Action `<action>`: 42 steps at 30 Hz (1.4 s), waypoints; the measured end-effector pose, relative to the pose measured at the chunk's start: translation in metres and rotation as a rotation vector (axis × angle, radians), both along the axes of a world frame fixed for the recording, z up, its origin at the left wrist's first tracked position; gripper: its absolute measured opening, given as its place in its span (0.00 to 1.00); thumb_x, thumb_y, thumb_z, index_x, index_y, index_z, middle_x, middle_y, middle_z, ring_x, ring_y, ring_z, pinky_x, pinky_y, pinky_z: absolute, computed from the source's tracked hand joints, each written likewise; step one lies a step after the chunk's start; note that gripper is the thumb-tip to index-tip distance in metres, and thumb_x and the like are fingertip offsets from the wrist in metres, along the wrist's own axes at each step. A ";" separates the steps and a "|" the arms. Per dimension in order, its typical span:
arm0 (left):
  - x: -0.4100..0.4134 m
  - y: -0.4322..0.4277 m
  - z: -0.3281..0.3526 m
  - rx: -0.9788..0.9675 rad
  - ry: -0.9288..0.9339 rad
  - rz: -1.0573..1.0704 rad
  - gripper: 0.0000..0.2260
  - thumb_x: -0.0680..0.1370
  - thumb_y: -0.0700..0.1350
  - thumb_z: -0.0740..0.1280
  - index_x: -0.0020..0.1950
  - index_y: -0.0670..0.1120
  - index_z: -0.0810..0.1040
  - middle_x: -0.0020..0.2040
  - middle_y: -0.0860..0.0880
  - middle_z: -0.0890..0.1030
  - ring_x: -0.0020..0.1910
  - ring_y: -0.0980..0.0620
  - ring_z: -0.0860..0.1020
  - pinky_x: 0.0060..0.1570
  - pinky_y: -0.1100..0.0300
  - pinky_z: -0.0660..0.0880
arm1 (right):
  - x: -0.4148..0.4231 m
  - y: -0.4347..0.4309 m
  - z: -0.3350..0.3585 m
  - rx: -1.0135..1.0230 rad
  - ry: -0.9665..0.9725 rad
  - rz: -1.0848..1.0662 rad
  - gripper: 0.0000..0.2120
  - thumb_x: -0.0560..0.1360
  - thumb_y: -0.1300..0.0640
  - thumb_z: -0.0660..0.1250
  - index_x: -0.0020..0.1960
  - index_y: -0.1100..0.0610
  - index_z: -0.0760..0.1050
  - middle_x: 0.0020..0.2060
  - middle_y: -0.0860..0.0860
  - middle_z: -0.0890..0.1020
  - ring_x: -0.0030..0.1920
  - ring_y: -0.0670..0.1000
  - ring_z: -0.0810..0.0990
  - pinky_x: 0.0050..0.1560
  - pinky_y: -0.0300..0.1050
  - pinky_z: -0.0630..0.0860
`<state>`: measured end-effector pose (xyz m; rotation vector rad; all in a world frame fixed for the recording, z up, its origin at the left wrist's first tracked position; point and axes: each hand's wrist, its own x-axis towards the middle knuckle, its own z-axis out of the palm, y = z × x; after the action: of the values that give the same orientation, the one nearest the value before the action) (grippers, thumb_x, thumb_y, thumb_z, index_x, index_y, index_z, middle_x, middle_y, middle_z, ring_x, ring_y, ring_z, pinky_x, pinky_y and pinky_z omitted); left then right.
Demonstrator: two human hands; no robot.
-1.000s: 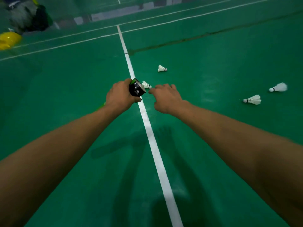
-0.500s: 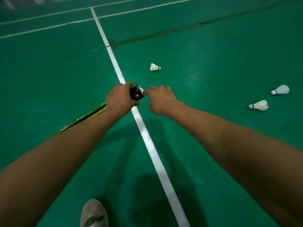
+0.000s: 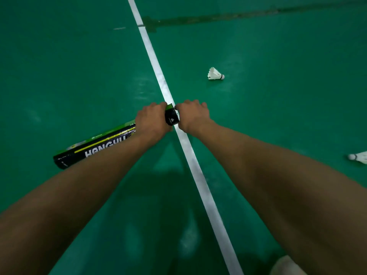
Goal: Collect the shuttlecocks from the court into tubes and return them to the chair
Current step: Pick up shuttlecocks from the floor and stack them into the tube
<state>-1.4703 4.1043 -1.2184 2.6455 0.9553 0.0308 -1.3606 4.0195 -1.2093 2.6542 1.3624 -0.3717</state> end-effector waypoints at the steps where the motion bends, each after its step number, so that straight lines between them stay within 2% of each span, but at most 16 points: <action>1: 0.009 0.006 -0.011 0.018 0.009 -0.022 0.21 0.68 0.49 0.78 0.58 0.46 0.77 0.53 0.41 0.81 0.52 0.36 0.80 0.45 0.50 0.72 | 0.012 0.002 -0.023 -0.030 -0.037 0.024 0.21 0.76 0.59 0.64 0.68 0.50 0.74 0.63 0.54 0.76 0.67 0.59 0.72 0.66 0.56 0.67; 5: 0.039 0.032 -0.037 0.035 0.069 -0.086 0.22 0.68 0.51 0.79 0.59 0.48 0.78 0.56 0.43 0.82 0.56 0.39 0.80 0.44 0.53 0.71 | 0.067 0.011 -0.087 -0.160 -0.139 0.129 0.25 0.79 0.57 0.63 0.75 0.48 0.66 0.70 0.55 0.69 0.70 0.60 0.68 0.68 0.56 0.66; 8: 0.046 0.031 -0.040 0.066 0.027 -0.086 0.23 0.68 0.50 0.80 0.59 0.48 0.78 0.55 0.43 0.81 0.55 0.38 0.79 0.43 0.53 0.70 | 0.095 0.017 -0.107 -0.230 -0.199 0.238 0.26 0.79 0.56 0.63 0.76 0.46 0.64 0.75 0.54 0.64 0.71 0.61 0.67 0.68 0.58 0.67; 10: 0.039 0.026 -0.040 0.065 0.012 -0.060 0.23 0.68 0.50 0.80 0.59 0.48 0.77 0.54 0.43 0.80 0.54 0.38 0.79 0.43 0.53 0.69 | 0.104 0.024 -0.113 -0.205 -0.156 0.253 0.26 0.79 0.58 0.64 0.75 0.46 0.66 0.73 0.54 0.65 0.70 0.61 0.68 0.67 0.57 0.68; 15: 0.036 0.010 -0.036 0.025 0.020 0.019 0.23 0.68 0.52 0.80 0.59 0.48 0.76 0.53 0.44 0.80 0.53 0.39 0.78 0.43 0.52 0.71 | 0.116 0.035 -0.136 0.030 0.048 0.148 0.14 0.79 0.59 0.66 0.64 0.56 0.78 0.62 0.57 0.74 0.65 0.62 0.71 0.62 0.56 0.74; 18: 0.057 0.002 -0.027 0.022 0.078 0.094 0.23 0.67 0.52 0.80 0.57 0.49 0.77 0.53 0.45 0.81 0.53 0.40 0.78 0.43 0.52 0.73 | 0.129 0.026 -0.142 0.364 0.233 -0.109 0.08 0.77 0.57 0.69 0.53 0.59 0.81 0.52 0.59 0.80 0.56 0.62 0.78 0.51 0.51 0.76; 20: 0.080 -0.003 -0.015 0.015 0.076 0.159 0.21 0.67 0.51 0.81 0.55 0.49 0.77 0.52 0.46 0.82 0.52 0.41 0.79 0.42 0.54 0.70 | 0.143 0.012 -0.135 0.734 0.508 -0.406 0.09 0.75 0.52 0.71 0.44 0.59 0.80 0.41 0.56 0.81 0.43 0.57 0.80 0.41 0.48 0.72; 22: 0.107 -0.012 0.000 0.009 0.069 0.216 0.20 0.67 0.51 0.81 0.52 0.50 0.76 0.49 0.48 0.81 0.52 0.42 0.79 0.41 0.55 0.68 | 0.158 -0.006 -0.115 1.057 0.787 -0.638 0.13 0.75 0.49 0.72 0.40 0.59 0.78 0.35 0.54 0.81 0.37 0.54 0.78 0.38 0.51 0.73; 24: 0.136 -0.023 0.014 0.008 0.060 0.236 0.20 0.66 0.51 0.82 0.51 0.49 0.76 0.48 0.49 0.81 0.51 0.42 0.80 0.41 0.56 0.69 | 0.177 -0.024 -0.089 1.237 1.009 -0.690 0.13 0.76 0.50 0.72 0.38 0.57 0.77 0.36 0.54 0.83 0.36 0.52 0.81 0.35 0.54 0.78; 26: 0.162 -0.033 0.025 0.020 0.042 0.236 0.23 0.66 0.52 0.82 0.56 0.49 0.79 0.51 0.48 0.83 0.50 0.43 0.80 0.41 0.56 0.70 | 0.196 -0.036 -0.062 1.272 1.098 -0.606 0.12 0.78 0.53 0.71 0.38 0.56 0.77 0.36 0.55 0.82 0.37 0.51 0.82 0.33 0.47 0.76; 30: 0.211 -0.052 0.030 0.047 -0.053 0.165 0.24 0.66 0.52 0.82 0.58 0.50 0.80 0.50 0.48 0.84 0.50 0.44 0.81 0.43 0.54 0.76 | 0.217 -0.052 -0.029 1.247 1.005 -0.408 0.15 0.78 0.52 0.71 0.38 0.61 0.80 0.34 0.55 0.80 0.36 0.50 0.76 0.37 0.46 0.72; 33: 0.235 -0.063 0.022 0.038 -0.136 0.138 0.23 0.66 0.53 0.82 0.57 0.50 0.79 0.50 0.48 0.84 0.50 0.43 0.81 0.42 0.54 0.74 | 0.228 -0.073 -0.020 1.042 0.823 -0.290 0.24 0.84 0.47 0.62 0.34 0.59 0.75 0.30 0.51 0.72 0.34 0.50 0.69 0.35 0.46 0.63; 35: 0.247 -0.071 0.017 0.013 -0.145 0.105 0.23 0.66 0.54 0.82 0.56 0.50 0.79 0.50 0.48 0.84 0.50 0.42 0.81 0.42 0.54 0.74 | 0.237 -0.097 -0.017 0.910 0.827 -0.285 0.25 0.85 0.43 0.56 0.39 0.55 0.79 0.37 0.51 0.79 0.41 0.50 0.75 0.41 0.44 0.68; 37: 0.259 -0.082 0.015 -0.008 -0.155 0.042 0.24 0.65 0.54 0.82 0.57 0.50 0.79 0.51 0.48 0.84 0.51 0.43 0.81 0.44 0.53 0.75 | 0.246 -0.118 -0.019 0.989 0.729 -0.332 0.23 0.84 0.43 0.56 0.51 0.58 0.83 0.50 0.54 0.85 0.53 0.53 0.81 0.56 0.47 0.75; 39: 0.271 -0.090 0.015 -0.018 -0.179 -0.043 0.24 0.65 0.54 0.82 0.57 0.51 0.79 0.51 0.48 0.84 0.52 0.43 0.81 0.44 0.52 0.76 | 0.257 -0.132 -0.021 1.162 0.512 -0.410 0.21 0.83 0.45 0.59 0.49 0.59 0.84 0.47 0.53 0.87 0.51 0.53 0.84 0.57 0.51 0.77; 42: 0.286 -0.102 0.017 -0.021 -0.219 -0.178 0.23 0.65 0.53 0.82 0.55 0.50 0.78 0.51 0.47 0.84 0.51 0.42 0.81 0.45 0.49 0.77 | 0.270 -0.144 -0.007 1.157 0.499 -0.451 0.26 0.81 0.41 0.59 0.39 0.58 0.83 0.35 0.49 0.86 0.40 0.50 0.84 0.48 0.48 0.78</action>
<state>-1.1848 4.0018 -1.2010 2.6297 0.6440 0.2612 -1.0902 3.8755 -1.2168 4.0875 1.2999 -0.3714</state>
